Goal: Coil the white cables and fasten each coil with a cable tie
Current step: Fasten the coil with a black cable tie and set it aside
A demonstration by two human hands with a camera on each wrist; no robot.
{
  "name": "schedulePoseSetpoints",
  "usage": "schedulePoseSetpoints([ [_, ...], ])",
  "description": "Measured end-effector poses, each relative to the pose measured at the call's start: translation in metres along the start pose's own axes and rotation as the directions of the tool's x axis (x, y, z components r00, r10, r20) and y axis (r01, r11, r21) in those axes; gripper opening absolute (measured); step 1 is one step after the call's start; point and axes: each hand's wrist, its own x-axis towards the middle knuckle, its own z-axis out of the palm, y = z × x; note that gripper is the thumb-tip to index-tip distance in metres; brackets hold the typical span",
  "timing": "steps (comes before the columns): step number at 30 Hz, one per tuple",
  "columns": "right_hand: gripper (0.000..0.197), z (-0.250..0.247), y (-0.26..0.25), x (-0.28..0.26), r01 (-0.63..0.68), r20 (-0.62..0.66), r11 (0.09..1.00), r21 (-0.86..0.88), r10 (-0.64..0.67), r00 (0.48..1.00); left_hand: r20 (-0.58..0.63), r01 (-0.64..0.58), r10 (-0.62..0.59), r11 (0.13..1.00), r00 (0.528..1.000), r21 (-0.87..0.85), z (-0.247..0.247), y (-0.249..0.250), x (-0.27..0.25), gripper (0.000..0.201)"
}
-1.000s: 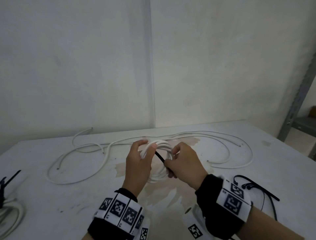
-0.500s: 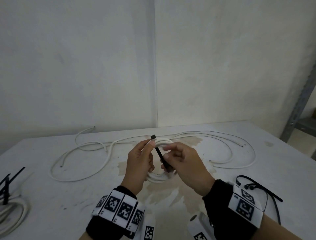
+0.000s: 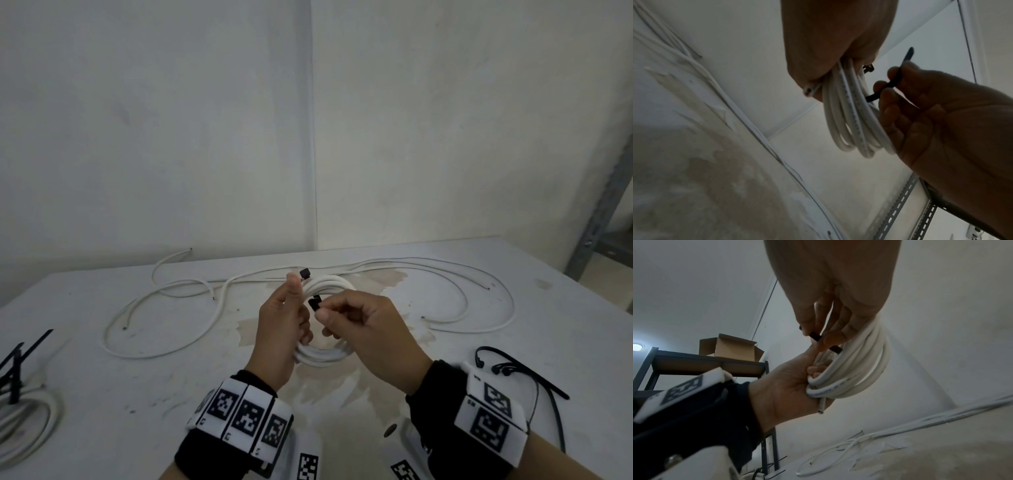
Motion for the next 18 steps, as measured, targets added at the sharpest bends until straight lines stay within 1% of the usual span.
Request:
schedulePoseSetpoints([
  [2,0.019,-0.001,0.000,0.002,-0.049,-0.047,0.999,0.005,0.049,0.998,-0.011,0.007,-0.007,1.000,1.000,0.008,0.003,0.000,-0.001,0.042],
  [5,0.018,0.000,-0.003,0.005,-0.088,-0.055,0.996,-0.008,0.088,0.995,-0.034,0.031,-0.031,0.999,0.999,0.007,0.005,0.000,-0.001,0.044],
  [8,0.017,0.001,-0.006,0.006,-0.112,-0.074,0.993,-0.041,0.109,0.991,-0.060,0.065,-0.066,0.998,0.996,-0.021,0.008,0.001,-0.001,0.034],
  [12,0.018,0.001,-0.007,0.008,-0.137,-0.106,0.989,-0.048,0.131,0.986,-0.065,0.078,-0.080,0.996,0.995,-0.035,0.009,0.000,-0.003,0.042],
  [16,0.018,0.002,-0.010,0.007,-0.148,-0.103,0.988,-0.053,0.142,0.984,-0.064,0.078,-0.081,0.996,0.995,-0.037,0.009,0.002,-0.004,0.044],
  [18,0.019,0.002,-0.012,0.007,-0.156,-0.109,0.987,-0.043,0.150,0.983,-0.060,0.073,-0.075,0.997,0.995,-0.033,0.009,0.002,-0.003,0.041],
])
